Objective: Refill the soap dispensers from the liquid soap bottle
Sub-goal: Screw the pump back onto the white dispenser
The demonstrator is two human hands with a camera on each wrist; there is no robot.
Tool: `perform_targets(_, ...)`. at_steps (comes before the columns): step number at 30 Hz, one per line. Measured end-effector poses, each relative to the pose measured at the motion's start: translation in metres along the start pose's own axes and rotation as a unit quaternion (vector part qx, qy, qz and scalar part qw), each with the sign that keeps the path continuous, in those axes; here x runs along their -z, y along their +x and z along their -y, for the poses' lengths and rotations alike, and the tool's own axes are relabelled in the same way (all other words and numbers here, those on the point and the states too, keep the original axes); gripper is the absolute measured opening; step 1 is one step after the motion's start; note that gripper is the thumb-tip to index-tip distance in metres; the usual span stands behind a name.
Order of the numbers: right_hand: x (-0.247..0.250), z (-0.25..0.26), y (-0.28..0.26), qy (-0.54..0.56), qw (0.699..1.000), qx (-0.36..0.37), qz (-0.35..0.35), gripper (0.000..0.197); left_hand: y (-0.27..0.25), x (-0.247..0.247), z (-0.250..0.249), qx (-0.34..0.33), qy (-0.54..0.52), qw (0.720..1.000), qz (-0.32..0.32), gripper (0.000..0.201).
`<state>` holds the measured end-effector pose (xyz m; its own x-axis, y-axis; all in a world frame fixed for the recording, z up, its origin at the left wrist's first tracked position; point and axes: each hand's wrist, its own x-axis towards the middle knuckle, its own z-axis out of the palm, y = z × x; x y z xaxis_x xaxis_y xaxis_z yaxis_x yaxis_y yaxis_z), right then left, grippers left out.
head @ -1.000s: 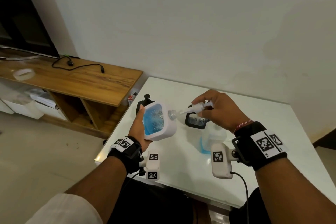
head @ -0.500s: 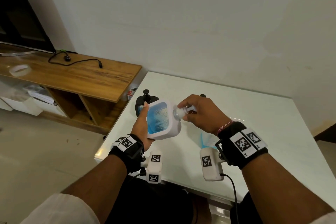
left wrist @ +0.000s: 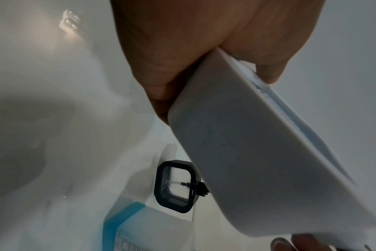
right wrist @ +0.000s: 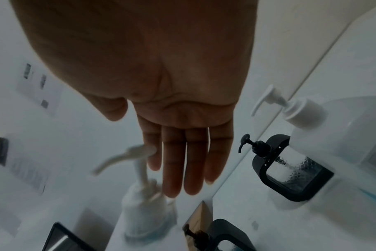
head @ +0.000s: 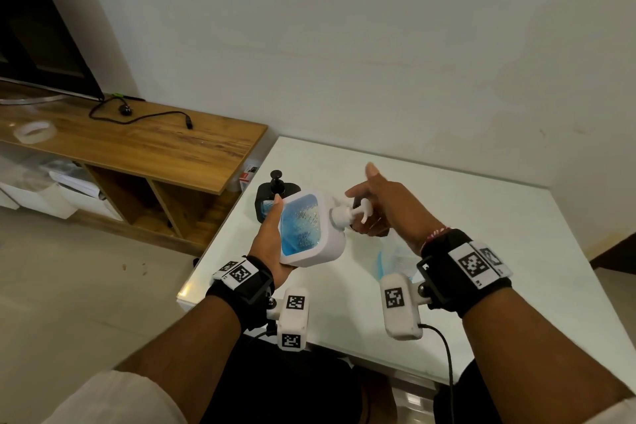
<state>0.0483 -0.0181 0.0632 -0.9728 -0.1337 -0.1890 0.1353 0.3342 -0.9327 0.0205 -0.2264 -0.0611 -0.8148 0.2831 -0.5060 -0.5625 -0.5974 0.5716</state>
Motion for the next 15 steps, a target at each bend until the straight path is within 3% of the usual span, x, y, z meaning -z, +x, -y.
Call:
perform_targets(4,0.009,-0.002,0.002,0.123,0.992,-0.02,-0.006,0.037,-0.014,-0.012,-0.003,0.0,-0.031,0.999,0.017,0.053)
perform_targets(6,0.011,-0.004,0.002,0.115,0.993,-0.022,0.011,0.027,-0.019,-0.014,-0.005,0.002,-0.049,0.998,0.029,0.05)
perform_targets(8,0.011,-0.006,0.002,0.083,0.995,-0.007,0.052,0.03,-0.024,-0.018,-0.006,-0.003,-0.052,0.998,0.024,0.05)
perform_targets(11,0.004,-0.009,0.002,0.013,0.995,0.04,0.093,0.038,-0.024,-0.023,-0.001,-0.036,-0.012,0.999,-0.032,0.049)
perform_targets(15,-0.009,-0.013,0.005,0.0,0.996,0.069,0.051,0.03,-0.025,-0.027,0.0,-0.056,0.0,0.996,-0.065,0.045)
